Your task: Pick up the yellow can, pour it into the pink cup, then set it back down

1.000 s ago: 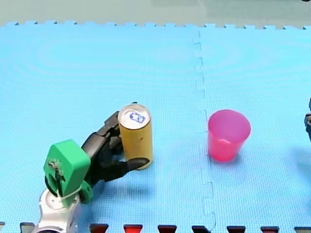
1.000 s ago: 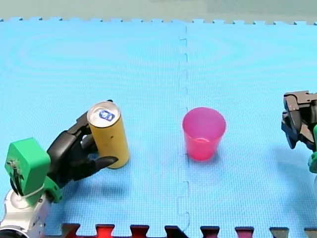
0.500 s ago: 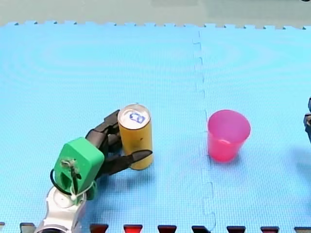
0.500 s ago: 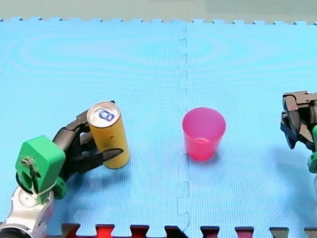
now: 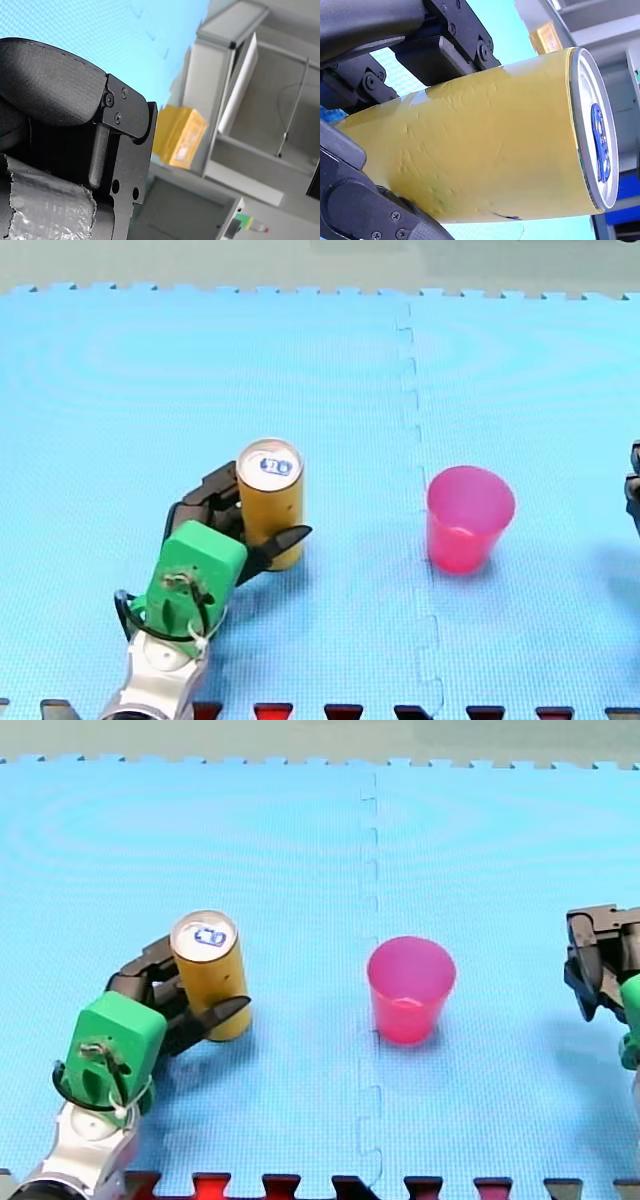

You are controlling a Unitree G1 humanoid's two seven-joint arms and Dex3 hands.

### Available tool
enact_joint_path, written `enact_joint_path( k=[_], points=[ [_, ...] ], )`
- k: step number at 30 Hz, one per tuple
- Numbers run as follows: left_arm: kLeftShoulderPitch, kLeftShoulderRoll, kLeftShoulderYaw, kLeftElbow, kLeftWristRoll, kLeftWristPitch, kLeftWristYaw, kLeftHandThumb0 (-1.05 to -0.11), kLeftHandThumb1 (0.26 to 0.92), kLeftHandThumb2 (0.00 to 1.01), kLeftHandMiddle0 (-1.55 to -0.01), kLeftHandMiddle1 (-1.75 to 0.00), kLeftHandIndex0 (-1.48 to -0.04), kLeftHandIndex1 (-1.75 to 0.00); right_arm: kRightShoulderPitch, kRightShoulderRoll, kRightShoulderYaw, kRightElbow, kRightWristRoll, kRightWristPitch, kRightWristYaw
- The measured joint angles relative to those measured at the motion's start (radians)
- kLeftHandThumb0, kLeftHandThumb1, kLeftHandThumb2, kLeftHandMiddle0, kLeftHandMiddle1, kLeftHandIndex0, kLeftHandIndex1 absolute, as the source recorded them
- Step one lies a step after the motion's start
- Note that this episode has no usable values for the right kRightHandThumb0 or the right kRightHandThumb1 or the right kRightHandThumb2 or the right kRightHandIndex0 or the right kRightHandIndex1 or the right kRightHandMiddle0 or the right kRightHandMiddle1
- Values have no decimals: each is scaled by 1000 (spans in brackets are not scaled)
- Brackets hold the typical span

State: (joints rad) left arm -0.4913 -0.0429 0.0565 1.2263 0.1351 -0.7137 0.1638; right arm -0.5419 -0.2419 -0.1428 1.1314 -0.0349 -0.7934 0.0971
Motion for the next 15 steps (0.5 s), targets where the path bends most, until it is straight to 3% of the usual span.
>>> enact_joint_path(
  k=[10, 15],
  points=[
    [-16, 7, 44, 6, -94, 56, -132, -359, 802, 1, -1352, -60, -1215, -16, 1, 0, 12, -4, -11, 0, -21],
    [-18, -1, 69, -21, -138, 76, -175, -367, 801, 0, -1356, -45, -1218, -10, 2, 8, 8, -8, 7, 15, -5]
  ],
)
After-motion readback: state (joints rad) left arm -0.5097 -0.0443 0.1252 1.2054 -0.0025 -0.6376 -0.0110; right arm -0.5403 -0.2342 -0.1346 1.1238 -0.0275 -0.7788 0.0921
